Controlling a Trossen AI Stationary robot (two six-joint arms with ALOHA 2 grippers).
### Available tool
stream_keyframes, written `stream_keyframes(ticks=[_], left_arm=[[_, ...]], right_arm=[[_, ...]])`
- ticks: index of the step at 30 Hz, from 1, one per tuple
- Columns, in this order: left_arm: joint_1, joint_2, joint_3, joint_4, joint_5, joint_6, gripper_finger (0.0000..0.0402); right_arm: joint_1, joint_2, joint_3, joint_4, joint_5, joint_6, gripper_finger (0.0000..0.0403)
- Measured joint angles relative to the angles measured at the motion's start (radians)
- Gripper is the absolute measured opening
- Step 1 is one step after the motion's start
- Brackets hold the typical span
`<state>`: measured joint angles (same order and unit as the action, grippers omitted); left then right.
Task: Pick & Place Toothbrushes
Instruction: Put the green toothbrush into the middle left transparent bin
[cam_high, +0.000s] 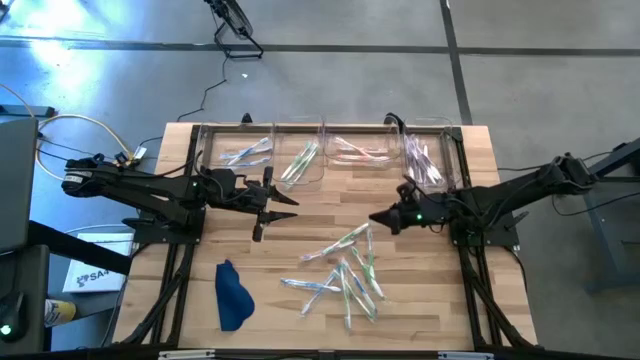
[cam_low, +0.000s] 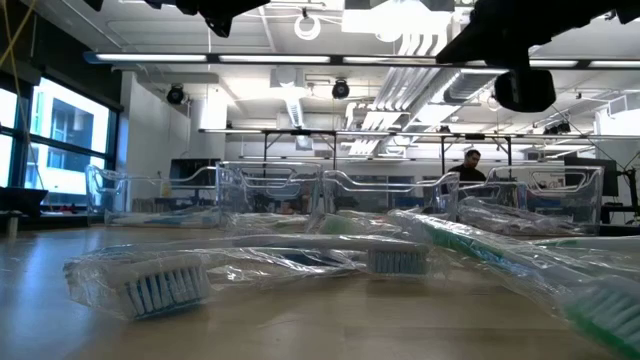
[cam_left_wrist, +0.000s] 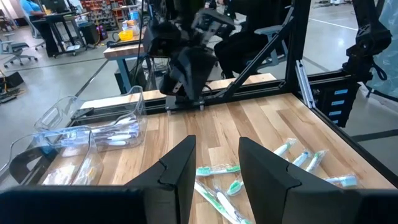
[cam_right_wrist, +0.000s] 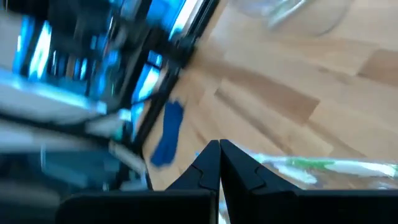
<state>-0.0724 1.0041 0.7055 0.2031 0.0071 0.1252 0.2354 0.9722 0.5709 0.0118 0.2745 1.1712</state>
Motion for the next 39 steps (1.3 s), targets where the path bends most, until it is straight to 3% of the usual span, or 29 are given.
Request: stream_keyframes(ticks=[5,7,15,22,33,39], left_arm=[[0.000,0.000,0.000,0.000,0.001,0.000,0.0117],[0.000,0.000,0.000,-0.004,0.008,0.000,0.0117],[0.000,0.000,0.000,0.005,0.009,-0.009,0.0117],[0.000,-0.001,0.000,0.039,0.008,-0.040,0.0117],[0.000,-0.001,0.000,-0.012,0.008,-0.061,0.0117],[0.000,-0.001,0.000,-0.083,0.008,-0.061,0.0117]], right_arm=[[0.023,0.000,0.000,0.001,0.193,0.115,0.0002],[0.029,0.000,0.000,0.000,0.224,0.114,0.0002],[0.060,0.000,0.000,-0.008,0.086,0.050,0.0002],[0.111,0.071,0.024,-0.037,0.154,0.086,0.0002],[0.034,0.331,0.262,-0.466,0.076,0.195,0.0002],[0.012,0.450,0.350,-0.538,-0.010,0.328,0.0002]])
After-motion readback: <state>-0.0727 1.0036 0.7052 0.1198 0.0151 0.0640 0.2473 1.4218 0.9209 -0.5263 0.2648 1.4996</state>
